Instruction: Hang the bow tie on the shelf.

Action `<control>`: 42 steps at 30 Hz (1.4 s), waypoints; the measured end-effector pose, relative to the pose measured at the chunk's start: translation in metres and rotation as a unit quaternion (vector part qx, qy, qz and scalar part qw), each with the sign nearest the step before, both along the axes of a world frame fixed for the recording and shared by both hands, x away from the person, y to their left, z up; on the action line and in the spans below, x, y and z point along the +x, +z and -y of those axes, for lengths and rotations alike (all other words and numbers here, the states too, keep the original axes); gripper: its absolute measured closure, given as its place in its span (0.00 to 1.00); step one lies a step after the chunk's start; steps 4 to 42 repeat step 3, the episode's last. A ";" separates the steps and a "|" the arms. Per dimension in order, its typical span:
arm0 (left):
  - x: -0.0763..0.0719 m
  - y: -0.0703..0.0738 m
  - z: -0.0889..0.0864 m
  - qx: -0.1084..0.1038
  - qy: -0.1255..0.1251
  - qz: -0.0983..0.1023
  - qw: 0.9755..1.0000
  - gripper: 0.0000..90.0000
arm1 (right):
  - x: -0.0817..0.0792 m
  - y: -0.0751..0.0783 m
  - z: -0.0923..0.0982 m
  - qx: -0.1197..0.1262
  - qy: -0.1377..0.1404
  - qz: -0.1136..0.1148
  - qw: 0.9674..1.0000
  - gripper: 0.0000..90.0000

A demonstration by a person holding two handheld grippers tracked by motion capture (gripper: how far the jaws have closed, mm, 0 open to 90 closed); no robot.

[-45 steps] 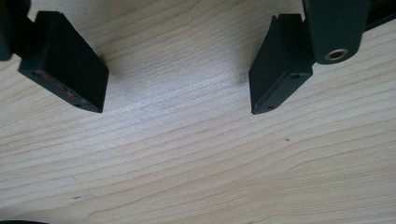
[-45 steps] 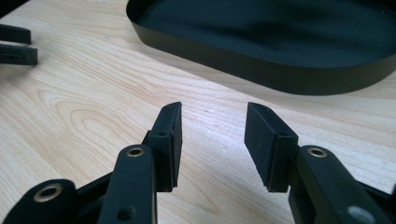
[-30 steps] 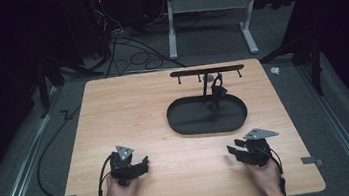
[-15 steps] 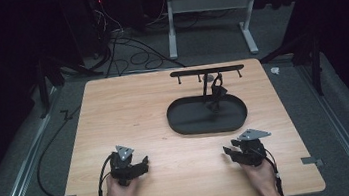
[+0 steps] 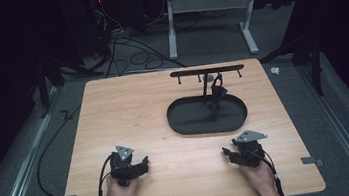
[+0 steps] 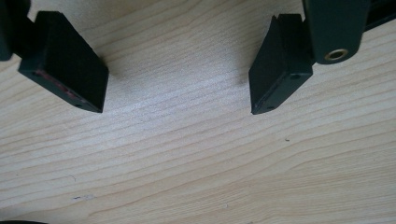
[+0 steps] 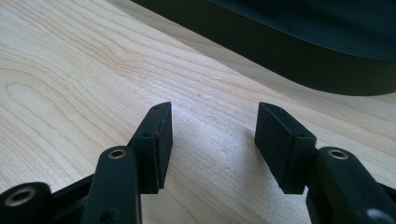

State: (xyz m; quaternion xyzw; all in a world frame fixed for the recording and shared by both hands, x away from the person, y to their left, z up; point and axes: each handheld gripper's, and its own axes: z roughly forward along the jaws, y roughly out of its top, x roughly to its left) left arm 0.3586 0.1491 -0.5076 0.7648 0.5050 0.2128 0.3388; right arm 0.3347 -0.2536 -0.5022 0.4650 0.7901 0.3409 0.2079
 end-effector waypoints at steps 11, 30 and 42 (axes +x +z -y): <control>0.000 0.000 0.000 0.000 0.000 0.000 1.000 0.23 | 0.000 0.000 0.000 0.000 0.000 0.000 1.000 0.53; 0.000 0.000 0.000 0.000 0.000 0.000 1.000 0.23 | 0.000 0.000 0.000 0.000 0.000 0.000 1.000 0.53; 0.000 0.000 0.000 0.000 0.000 0.000 1.000 0.23 | 0.000 0.000 0.000 0.000 0.000 0.000 1.000 0.53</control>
